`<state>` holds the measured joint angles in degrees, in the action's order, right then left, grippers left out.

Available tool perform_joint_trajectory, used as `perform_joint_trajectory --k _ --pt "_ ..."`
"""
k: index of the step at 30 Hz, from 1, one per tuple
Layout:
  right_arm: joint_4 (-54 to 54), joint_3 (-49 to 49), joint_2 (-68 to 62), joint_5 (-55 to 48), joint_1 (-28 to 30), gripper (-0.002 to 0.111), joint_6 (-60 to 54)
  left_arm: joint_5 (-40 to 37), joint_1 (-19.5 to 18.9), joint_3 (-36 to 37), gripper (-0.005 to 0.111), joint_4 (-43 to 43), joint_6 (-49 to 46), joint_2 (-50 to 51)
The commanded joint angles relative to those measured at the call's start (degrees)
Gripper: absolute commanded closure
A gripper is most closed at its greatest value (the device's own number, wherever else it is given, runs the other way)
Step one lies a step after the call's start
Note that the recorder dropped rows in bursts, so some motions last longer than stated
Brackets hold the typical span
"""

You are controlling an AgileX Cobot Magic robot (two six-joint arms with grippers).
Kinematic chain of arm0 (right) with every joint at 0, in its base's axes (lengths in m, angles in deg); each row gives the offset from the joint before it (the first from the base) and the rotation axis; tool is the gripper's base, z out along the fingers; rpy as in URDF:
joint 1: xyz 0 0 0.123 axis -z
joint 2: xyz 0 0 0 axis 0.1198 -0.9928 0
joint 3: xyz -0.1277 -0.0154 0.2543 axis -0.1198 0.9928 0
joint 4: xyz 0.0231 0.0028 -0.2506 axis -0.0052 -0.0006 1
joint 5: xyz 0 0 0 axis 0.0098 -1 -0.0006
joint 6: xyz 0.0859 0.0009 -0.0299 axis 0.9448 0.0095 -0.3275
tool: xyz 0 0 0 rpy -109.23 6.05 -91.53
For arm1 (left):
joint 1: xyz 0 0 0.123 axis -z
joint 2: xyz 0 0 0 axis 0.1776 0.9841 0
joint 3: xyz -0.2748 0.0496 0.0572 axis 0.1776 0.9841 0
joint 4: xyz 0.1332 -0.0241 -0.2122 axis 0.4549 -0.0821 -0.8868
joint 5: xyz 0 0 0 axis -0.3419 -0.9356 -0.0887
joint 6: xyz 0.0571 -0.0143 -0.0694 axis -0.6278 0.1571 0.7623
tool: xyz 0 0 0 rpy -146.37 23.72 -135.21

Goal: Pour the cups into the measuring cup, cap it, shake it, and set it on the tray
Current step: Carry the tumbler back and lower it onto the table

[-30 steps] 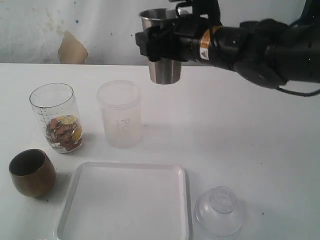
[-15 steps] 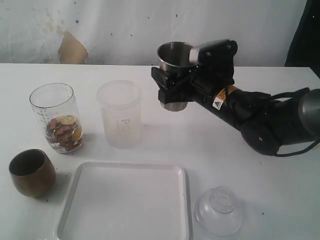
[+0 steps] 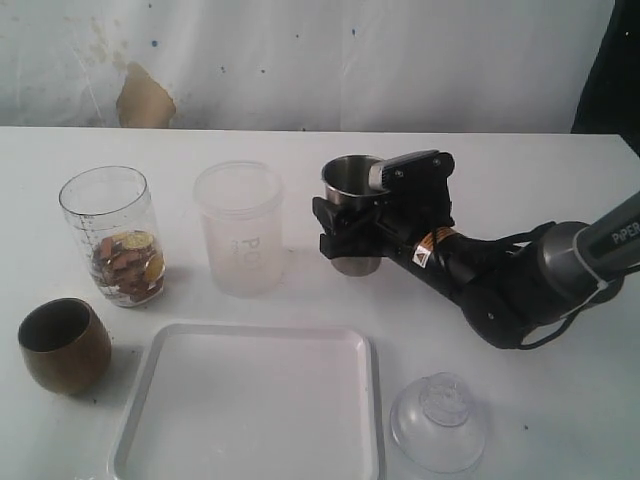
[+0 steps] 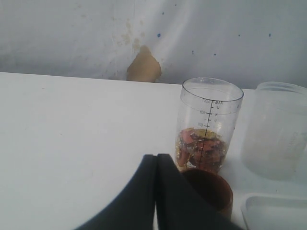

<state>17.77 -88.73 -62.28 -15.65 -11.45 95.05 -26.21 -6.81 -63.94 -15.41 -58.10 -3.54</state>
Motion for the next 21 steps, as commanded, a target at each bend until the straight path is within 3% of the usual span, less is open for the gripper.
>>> perform_joint_trajectory --k 1,12,21 --pt "-1.33 0.14 0.15 3.24 0.36 0.107 -1.05 -0.09 0.35 0.26 0.107 0.13 -0.12 -0.24" --pt "-1.57 0.14 0.15 -1.3 0.36 0.077 -5.8 -0.09 0.35 0.26 0.107 0.13 -0.12 -0.24" --pt "-1.57 0.14 0.15 -2.71 0.36 0.067 -5.8 -0.09 0.35 0.26 0.107 0.13 -0.12 -0.24"
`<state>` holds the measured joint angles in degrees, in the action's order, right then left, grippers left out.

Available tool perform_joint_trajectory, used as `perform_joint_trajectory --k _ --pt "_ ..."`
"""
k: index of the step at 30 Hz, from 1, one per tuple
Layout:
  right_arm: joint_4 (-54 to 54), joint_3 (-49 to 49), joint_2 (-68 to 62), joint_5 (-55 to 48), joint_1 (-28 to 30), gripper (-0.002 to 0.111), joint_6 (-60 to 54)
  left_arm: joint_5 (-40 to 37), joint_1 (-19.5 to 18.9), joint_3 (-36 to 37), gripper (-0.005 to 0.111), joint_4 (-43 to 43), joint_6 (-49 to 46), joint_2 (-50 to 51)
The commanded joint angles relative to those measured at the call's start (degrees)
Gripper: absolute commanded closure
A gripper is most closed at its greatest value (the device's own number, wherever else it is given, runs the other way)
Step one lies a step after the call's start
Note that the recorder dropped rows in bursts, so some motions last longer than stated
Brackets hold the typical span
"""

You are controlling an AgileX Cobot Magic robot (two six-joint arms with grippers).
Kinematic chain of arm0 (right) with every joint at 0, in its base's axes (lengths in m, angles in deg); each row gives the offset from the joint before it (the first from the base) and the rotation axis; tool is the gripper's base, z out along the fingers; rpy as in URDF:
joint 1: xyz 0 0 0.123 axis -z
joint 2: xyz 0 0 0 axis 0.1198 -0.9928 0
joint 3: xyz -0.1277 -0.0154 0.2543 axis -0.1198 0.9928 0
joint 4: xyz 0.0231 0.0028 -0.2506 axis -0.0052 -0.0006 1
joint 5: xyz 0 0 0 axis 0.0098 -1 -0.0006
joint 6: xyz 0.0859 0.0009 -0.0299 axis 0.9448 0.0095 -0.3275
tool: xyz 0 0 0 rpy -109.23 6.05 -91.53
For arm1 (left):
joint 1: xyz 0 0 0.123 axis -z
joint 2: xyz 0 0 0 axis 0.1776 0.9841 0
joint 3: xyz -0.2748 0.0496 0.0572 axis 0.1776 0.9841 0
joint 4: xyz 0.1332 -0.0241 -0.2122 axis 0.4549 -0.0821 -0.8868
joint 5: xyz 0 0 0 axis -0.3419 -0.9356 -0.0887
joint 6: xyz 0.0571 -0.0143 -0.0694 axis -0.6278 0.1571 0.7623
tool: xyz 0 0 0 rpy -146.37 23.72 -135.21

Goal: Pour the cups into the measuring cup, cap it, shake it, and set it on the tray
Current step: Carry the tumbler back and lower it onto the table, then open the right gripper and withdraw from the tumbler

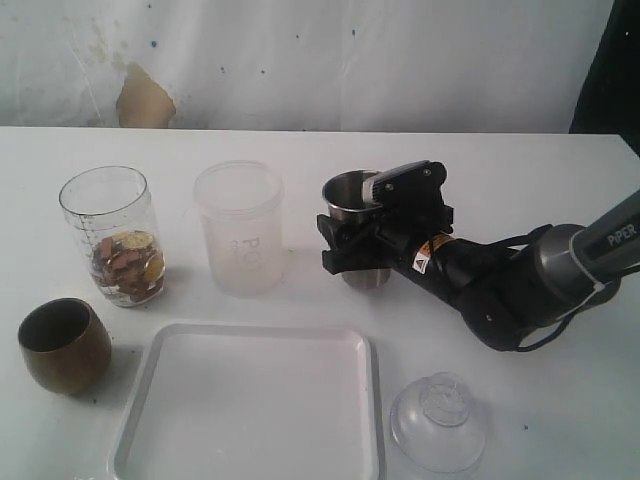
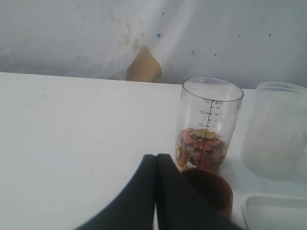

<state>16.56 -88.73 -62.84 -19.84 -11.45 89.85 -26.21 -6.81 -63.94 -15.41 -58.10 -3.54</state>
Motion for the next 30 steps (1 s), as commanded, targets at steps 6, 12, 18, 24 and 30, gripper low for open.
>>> perform_joint_trajectory --k 6,12,18,24,30 --pt "-0.36 0.14 0.72 -1.33 0.36 0.043 0.5 -0.09 0.35 0.26 0.107 0.13 -0.12 -0.24" --pt "-0.26 0.22 1.08 -6.31 0.36 0.029 4.6 -0.09 0.35 0.26 0.107 0.13 -0.12 -0.24" --pt "-0.15 2.75 3.01 -7.15 0.36 0.022 4.69 -0.09 0.35 0.26 0.107 0.13 -0.12 -0.24" --pt "-0.27 3.71 6.7 -16.8 0.36 0.015 5.34 -0.09 0.35 0.26 0.107 0.13 -0.12 -0.24" --pt "-0.27 3.71 12.43 -31.39 0.36 0.014 6.19 -0.09 0.35 0.26 0.107 0.13 -0.12 -0.24"
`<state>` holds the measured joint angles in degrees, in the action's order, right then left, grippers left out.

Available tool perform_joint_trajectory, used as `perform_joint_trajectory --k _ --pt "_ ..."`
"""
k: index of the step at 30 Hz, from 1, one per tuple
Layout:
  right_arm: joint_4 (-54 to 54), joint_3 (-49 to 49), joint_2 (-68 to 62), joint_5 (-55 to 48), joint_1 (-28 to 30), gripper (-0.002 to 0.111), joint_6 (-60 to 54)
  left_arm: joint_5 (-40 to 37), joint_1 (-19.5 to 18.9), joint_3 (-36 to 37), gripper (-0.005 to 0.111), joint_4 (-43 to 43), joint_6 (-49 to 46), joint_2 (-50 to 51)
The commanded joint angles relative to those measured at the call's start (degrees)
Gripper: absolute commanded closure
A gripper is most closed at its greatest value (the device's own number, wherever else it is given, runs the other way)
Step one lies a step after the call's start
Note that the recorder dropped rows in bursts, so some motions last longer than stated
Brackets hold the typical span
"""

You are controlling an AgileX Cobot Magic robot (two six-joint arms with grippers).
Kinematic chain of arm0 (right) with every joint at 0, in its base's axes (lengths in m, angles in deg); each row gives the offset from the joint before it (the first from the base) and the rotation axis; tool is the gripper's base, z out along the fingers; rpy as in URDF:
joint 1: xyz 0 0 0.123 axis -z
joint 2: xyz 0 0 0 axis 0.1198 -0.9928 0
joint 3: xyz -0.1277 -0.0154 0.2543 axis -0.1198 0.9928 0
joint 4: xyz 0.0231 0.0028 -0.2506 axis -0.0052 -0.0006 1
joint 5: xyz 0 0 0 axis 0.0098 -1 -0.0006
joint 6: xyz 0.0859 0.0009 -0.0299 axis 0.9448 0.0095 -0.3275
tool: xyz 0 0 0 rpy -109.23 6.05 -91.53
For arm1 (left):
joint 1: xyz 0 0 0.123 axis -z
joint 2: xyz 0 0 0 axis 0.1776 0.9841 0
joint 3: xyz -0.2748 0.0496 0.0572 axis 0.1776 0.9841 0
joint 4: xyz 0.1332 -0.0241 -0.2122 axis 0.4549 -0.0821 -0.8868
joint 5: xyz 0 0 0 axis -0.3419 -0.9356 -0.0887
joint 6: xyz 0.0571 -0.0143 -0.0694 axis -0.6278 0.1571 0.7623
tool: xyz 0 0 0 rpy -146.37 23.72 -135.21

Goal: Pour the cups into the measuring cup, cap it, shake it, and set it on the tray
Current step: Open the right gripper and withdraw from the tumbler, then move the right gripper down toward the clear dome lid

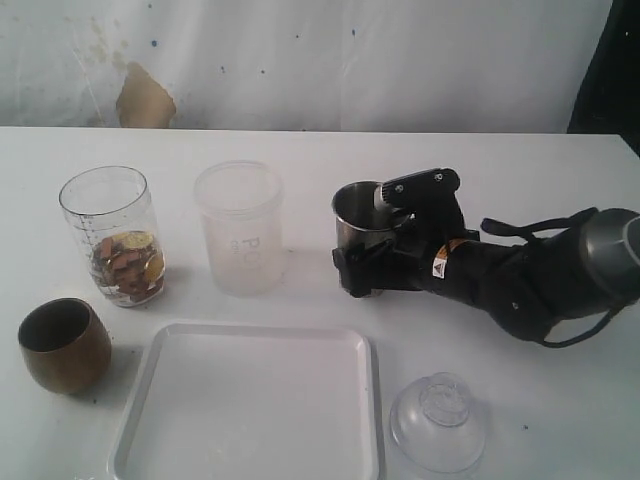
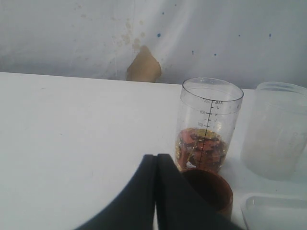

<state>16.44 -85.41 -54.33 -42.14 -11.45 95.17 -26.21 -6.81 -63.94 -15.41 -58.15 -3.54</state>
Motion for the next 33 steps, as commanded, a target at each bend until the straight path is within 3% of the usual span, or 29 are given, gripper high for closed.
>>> perform_joint_trajectory --k 1,8,13,16,20,25,33 --pt "-0.14 0.39 5.34 -12.29 0.36 0.014 1.48 -0.09 0.35 0.26 0.107 0.13 -0.06 -0.24" --pt "-0.26 -0.13 14.83 -36.03 0.36 0.016 2.26 -0.09 0.35 0.26 0.107 0.13 -0.06 -0.24" --pt "-2.11 -4.23 20.2 -60.39 0.23 0.033 0.29 -0.09 0.35 0.26 0.107 0.13 -0.06 -0.24" --pt "-7.88 -8.22 22.4 -71.35 0.14 0.042 -5.28 -0.09 0.35 0.26 0.107 0.13 -0.06 -0.24" --pt "-18.74 -12.15 23.36 -83.38 0.14 0.043 -14.74 -0.09 0.35 0.26 0.107 0.13 -0.06 -0.24" --pt "-19.28 -12.61 23.36 -90.48 -2.52 0.043 -15.63 -0.09 0.35 0.26 0.107 0.13 -0.06 -0.24" --pt "-12.6 -12.48 23.17 -86.56 -8.84 0.043 -9.09 -0.09 0.35 0.26 0.107 0.13 -0.06 -0.24"
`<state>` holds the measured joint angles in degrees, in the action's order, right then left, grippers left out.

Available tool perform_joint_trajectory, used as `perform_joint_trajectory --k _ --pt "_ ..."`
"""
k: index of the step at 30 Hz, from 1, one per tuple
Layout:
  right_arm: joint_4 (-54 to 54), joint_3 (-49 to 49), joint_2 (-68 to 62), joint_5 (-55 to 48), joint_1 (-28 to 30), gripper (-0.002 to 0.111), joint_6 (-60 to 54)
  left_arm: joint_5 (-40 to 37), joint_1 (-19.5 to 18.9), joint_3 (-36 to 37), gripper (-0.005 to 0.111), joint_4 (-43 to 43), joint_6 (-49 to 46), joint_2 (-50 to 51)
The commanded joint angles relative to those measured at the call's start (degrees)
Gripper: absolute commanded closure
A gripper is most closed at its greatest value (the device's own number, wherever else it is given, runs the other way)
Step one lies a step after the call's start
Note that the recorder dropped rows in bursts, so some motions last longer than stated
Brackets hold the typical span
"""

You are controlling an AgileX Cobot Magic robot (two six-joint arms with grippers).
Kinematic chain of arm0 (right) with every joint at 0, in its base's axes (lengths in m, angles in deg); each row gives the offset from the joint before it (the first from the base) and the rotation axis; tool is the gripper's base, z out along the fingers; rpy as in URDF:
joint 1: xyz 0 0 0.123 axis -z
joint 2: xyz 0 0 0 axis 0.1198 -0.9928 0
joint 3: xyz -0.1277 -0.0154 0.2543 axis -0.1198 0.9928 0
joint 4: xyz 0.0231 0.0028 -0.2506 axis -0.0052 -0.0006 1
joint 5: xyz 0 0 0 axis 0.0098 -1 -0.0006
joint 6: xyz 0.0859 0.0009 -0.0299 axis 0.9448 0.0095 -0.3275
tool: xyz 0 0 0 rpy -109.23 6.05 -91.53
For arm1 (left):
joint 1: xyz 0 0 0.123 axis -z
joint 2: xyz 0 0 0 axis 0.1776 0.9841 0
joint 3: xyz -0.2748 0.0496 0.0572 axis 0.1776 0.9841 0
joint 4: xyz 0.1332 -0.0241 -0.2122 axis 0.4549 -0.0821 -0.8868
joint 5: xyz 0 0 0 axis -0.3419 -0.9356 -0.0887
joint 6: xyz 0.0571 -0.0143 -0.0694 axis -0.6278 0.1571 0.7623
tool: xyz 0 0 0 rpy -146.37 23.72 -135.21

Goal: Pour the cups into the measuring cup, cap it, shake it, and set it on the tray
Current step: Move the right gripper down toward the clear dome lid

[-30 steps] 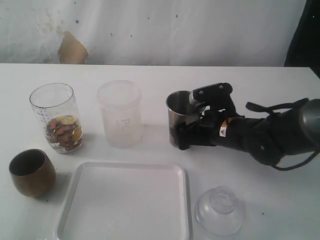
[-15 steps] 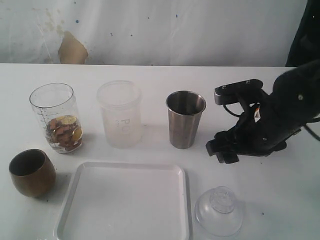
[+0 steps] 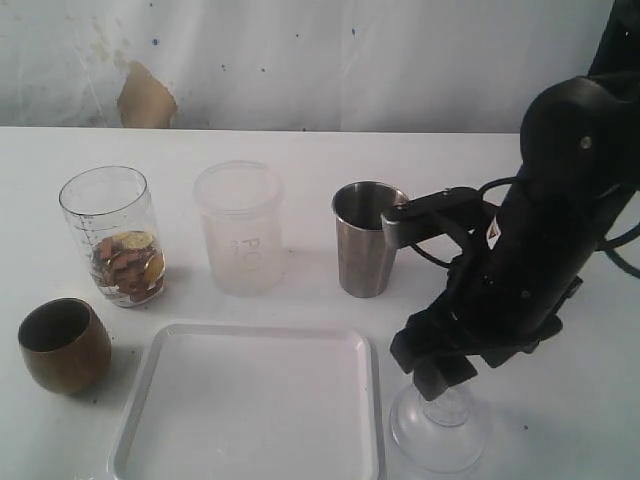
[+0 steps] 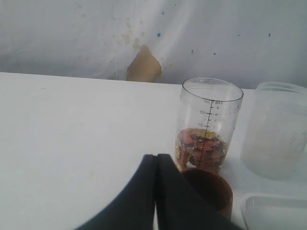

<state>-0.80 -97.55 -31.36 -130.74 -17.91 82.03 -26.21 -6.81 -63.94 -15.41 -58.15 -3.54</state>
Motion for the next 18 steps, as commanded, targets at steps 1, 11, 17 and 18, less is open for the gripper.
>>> perform_joint_trajectory --k 1,11,17,18 --pt "5.57 -0.34 0.07 2.18 -2.86 0.043 5.07 -0.09 0.35 0.26 0.107 0.13 -0.06 -0.24" --pt "7.12 4.18 -2.49 7.65 -4.84 0.043 7.04 -0.09 0.35 0.26 0.107 0.13 -0.06 -0.24" --pt "7.12 5.79 -2.49 10.33 -4.84 0.045 7.46 -0.09 0.35 0.26 0.107 0.13 -0.06 -0.24" --pt "7.12 5.79 -2.49 10.33 -4.84 0.05 7.46 -0.09 0.35 0.26 0.107 0.13 -0.06 -0.24"
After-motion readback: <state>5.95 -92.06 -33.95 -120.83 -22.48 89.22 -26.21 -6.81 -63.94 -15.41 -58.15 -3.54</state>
